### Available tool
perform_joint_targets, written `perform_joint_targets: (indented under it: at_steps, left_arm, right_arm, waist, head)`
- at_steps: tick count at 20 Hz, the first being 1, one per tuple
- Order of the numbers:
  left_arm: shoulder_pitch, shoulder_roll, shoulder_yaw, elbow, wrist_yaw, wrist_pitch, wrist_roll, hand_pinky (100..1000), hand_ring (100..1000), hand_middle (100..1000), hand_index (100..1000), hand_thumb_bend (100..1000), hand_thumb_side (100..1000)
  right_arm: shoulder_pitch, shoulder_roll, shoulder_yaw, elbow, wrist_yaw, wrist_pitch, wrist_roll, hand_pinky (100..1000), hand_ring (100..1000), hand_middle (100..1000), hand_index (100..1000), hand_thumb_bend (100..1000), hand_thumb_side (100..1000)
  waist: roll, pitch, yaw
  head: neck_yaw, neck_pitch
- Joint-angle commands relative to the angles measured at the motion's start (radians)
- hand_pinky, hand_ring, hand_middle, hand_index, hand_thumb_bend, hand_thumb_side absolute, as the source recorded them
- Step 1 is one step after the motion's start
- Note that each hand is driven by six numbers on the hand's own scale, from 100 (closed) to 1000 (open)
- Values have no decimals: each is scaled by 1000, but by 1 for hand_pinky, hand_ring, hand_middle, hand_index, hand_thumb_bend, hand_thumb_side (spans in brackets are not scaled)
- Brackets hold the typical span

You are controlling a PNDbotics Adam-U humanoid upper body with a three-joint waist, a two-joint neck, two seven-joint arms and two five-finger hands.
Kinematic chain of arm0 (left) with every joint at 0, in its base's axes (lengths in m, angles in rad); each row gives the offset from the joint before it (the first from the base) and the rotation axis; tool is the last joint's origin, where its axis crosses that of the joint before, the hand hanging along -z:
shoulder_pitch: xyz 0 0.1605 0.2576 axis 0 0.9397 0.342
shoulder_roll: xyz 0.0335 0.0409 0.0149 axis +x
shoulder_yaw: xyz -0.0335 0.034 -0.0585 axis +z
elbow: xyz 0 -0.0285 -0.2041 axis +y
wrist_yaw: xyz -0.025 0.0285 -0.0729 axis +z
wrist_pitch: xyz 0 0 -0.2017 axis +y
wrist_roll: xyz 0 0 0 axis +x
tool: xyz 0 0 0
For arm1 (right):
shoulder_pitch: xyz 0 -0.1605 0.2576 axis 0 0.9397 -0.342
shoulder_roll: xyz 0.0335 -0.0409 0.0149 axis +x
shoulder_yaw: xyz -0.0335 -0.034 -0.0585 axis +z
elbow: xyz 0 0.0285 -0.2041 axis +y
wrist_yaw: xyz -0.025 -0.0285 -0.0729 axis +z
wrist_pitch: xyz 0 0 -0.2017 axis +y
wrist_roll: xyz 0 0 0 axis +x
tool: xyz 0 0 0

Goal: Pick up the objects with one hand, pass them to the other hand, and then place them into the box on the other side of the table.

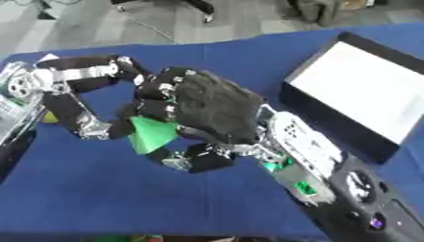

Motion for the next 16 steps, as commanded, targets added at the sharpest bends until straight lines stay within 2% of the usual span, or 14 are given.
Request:
perform_joint_targets:
  at_steps: [1,16]
  left_arm:
    - [-37,54,93,-46,35,-78,-51,821,754,800,832,100,760]
    - [-16,76,129,-30,52,-81,-28,822,754,800,830,100,762]
  right_arm:
    - [23,-65,-20,94,28,18,18,709,624,188,784,100,144]
    - [31,-102,-55,88,51,41,8,710,623,193,781,100,136]
  waist:
    - [-2,-9,-1]
    - [-4,-10,-2]
  head:
    - [-2,-3]
    - [-22,-3]
